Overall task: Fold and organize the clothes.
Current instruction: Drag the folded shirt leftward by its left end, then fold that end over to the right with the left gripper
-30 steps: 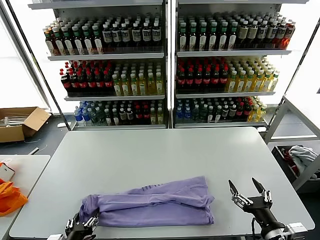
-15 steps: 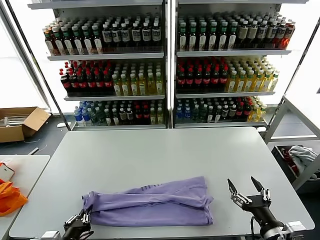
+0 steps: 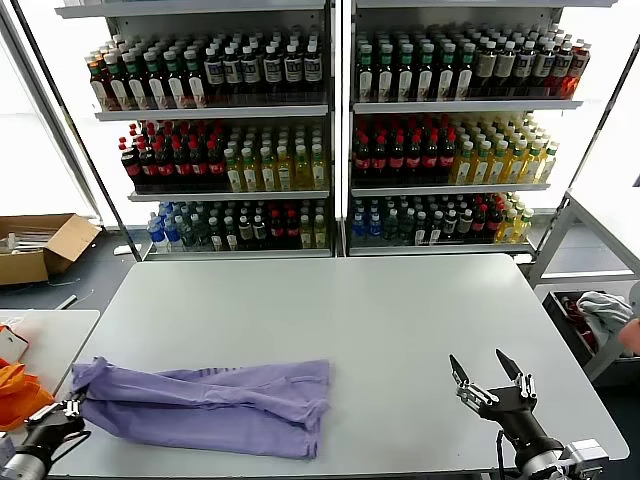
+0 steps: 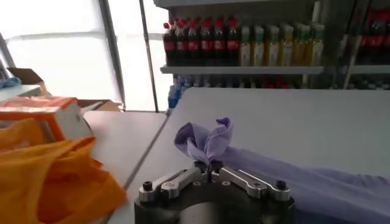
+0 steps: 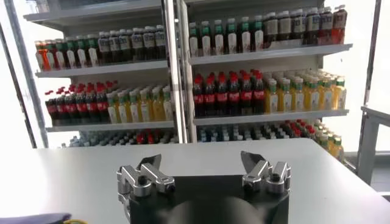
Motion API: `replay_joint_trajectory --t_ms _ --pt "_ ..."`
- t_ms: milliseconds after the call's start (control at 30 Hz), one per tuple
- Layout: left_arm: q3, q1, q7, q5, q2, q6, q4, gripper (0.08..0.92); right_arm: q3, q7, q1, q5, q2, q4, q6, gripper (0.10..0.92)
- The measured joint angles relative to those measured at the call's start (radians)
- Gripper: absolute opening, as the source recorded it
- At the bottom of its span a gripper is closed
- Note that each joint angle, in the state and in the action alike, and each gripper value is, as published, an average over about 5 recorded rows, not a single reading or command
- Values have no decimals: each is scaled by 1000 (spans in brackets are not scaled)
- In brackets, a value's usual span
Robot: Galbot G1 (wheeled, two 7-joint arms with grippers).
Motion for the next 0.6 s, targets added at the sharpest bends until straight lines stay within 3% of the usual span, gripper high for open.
replay_joint_trajectory --t_ms 267,600 --pt "-9 -10 -9 -28 45 6 -76 91 -12 5 -5 -13 7 20 -5 823" --pt "303 -22 -42 -2 24 0 -266 91 5 1 -32 -20 23 33 -1 823"
